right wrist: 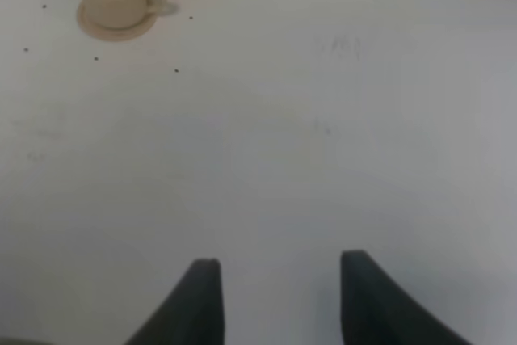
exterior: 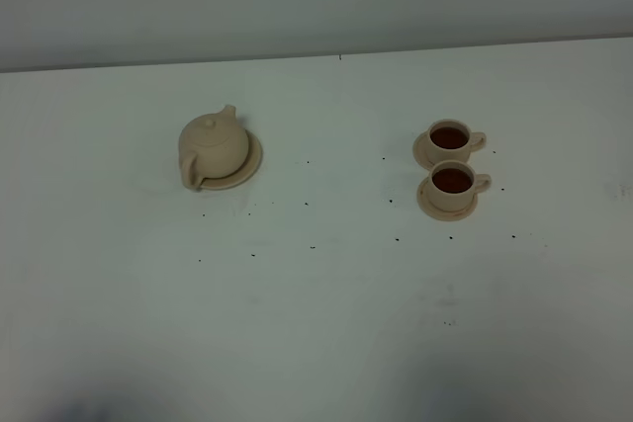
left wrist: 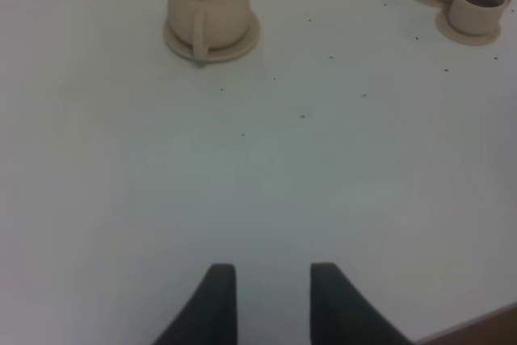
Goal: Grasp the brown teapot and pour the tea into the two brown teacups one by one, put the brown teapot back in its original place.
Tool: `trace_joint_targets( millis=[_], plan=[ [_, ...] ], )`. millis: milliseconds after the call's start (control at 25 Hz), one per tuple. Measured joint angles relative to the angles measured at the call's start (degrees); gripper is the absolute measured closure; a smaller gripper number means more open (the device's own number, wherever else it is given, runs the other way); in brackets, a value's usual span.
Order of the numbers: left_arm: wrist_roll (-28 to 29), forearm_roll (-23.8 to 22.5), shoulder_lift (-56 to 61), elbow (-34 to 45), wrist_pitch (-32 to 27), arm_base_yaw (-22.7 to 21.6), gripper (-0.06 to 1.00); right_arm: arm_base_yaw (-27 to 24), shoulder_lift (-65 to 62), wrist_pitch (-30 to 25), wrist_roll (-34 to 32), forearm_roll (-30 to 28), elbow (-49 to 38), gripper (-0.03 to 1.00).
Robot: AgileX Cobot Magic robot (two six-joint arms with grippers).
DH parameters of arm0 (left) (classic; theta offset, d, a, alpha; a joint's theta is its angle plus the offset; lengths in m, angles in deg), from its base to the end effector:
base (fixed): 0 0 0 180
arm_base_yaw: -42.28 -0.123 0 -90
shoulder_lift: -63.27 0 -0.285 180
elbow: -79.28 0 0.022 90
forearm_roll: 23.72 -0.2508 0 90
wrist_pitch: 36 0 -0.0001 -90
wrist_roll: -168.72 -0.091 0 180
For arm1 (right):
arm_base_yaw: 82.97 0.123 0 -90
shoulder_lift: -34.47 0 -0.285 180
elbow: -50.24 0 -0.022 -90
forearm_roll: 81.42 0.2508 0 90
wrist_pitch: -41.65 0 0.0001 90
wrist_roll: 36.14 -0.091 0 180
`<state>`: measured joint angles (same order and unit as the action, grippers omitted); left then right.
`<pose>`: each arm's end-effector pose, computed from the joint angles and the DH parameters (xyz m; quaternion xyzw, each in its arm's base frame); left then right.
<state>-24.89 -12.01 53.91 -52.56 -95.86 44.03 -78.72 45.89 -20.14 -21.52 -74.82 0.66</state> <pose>-0.0021 -0.0159 0.2820 0.1156 0.8420 -0.0480 0.5247 0.0048 0.0096 0.2714 -0.1441 0.8646 0.0141 0.4812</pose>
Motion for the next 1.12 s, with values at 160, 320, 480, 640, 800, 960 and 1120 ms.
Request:
trace_joint_targets(
  millis=[160, 320, 480, 640, 800, 960, 1120],
  plan=[
    [4.9, -4.2, 0.0, 0.0, 0.0, 0.0, 0.7, 0.0, 0.0, 0.0, 0.0, 0.0, 0.0, 0.62],
    [6.5, -6.4, 0.0, 0.0, 0.0, 0.0, 0.7, 0.0, 0.0, 0.0, 0.0, 0.0, 0.0, 0.62],
    [6.0, -6.7, 0.0, 0.1, 0.1, 0.0, 0.7, 0.0, 0.0, 0.0, 0.0, 0.0, 0.0, 0.62],
    [5.6, -6.7, 0.0, 0.1, 0.1, 0.0, 0.7, 0.0, 0.0, 0.0, 0.0, 0.0, 0.0, 0.62],
    [5.5, -6.7, 0.0, 0.1, 0.1, 0.0, 0.7, 0.0, 0.0, 0.0, 0.0, 0.0, 0.0, 0.62],
    [5.5, -6.7, 0.0, 0.1, 0.2, 0.0, 0.7, 0.0, 0.0, 0.0, 0.0, 0.0, 0.0, 0.62],
    [5.5, -6.6, 0.9, 0.1, 0.4, 0.0, 0.7, 0.0, 0.0, 0.0, 0.0, 0.0, 0.0, 0.62]
  ],
)
